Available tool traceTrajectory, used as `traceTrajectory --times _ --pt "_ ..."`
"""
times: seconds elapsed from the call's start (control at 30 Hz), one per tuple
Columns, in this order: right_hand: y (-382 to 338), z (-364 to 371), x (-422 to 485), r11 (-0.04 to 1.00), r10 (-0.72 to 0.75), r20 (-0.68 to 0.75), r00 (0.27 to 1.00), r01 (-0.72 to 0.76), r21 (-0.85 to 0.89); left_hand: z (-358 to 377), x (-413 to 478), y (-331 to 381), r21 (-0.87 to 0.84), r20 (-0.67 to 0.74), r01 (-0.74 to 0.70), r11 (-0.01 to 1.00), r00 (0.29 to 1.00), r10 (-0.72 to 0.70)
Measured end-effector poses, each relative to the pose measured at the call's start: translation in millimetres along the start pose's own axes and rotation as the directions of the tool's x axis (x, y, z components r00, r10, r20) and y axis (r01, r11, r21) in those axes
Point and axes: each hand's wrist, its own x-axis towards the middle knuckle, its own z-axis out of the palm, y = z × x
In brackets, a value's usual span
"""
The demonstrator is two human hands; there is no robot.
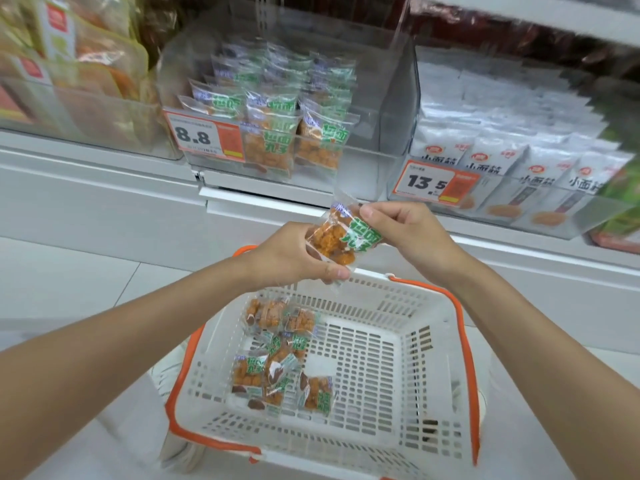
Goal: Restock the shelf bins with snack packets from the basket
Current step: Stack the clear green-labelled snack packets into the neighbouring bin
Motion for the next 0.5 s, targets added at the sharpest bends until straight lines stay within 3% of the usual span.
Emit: traceTrajectory --times 0.2,0.3,0.4,0.5 --pt "-23.2 -11.0 8.1 0.996 -0.053 0.010 0.999 0.053 -0.066 -10.5 10.4 7.7 0.000 -0.095 -0.124 0.992 0.988 0.123" --pt "-62.7 -19.9 21.6 0.977 -0.195 -0.048 0.980 0.189 -0.098 -30.7 21.3 43.5 0.041 -0.181 -0.196 0.980 0.963 0.200" --pt "-108.0 -30.3 47.1 0.901 -0.396 -0.178 0.901 0.343 -0.265 -59.5 31.7 87.8 0.076 -0.216 -0.283 0.956 0.931 0.293" --pt "-122.9 -31.6 79.7 0.843 -0.498 -0.268 0.825 0.389 -0.370 -88.7 46.2 101.6 0.256 -0.373 -0.285 0.924 0.852 0.367"
